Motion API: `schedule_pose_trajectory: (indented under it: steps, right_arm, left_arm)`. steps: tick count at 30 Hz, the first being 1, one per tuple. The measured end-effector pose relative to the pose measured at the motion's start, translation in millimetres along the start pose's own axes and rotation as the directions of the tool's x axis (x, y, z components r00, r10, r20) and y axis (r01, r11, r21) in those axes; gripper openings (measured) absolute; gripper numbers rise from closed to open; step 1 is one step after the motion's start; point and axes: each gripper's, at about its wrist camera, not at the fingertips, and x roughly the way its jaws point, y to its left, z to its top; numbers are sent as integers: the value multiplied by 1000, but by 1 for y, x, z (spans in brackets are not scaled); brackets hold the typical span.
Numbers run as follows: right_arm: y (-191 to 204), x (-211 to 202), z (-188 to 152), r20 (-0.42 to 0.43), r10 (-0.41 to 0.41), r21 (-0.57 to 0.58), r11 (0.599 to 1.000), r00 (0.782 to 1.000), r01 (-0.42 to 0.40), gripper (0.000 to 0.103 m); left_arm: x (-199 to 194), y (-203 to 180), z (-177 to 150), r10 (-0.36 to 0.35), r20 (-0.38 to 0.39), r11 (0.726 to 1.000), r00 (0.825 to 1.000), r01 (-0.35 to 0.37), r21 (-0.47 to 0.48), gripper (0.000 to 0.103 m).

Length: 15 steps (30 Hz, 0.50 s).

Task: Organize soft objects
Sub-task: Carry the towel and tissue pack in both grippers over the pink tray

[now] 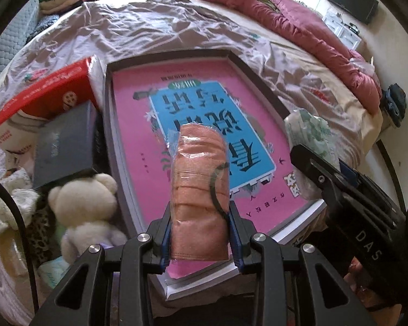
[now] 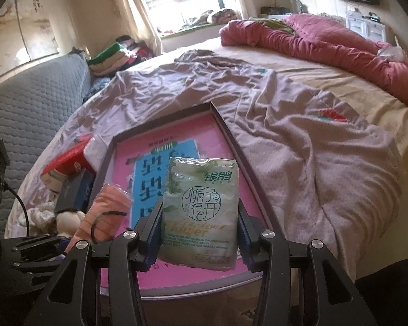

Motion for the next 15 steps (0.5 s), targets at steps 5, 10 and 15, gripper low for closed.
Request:
schedule_pose_trajectory:
  steps: [5,10,15]
  right_arm:
    - [0,10,-3,-26,-4,-3,1000,1000,4,49]
    - [-2,19,-4,-43,-8,-2,1000,999,8,50]
    - [-4,27,-7,-64,-17,0,1000,998,17,51]
  left_arm:
    - [9,2,-2,-6,-28,1000,1000,5,-3,35]
    - [13,2,-1,-7,-38,1000,999,7,-4,35]
    - [16,2,-2,-10,-46,1000,999,9,-5,36]
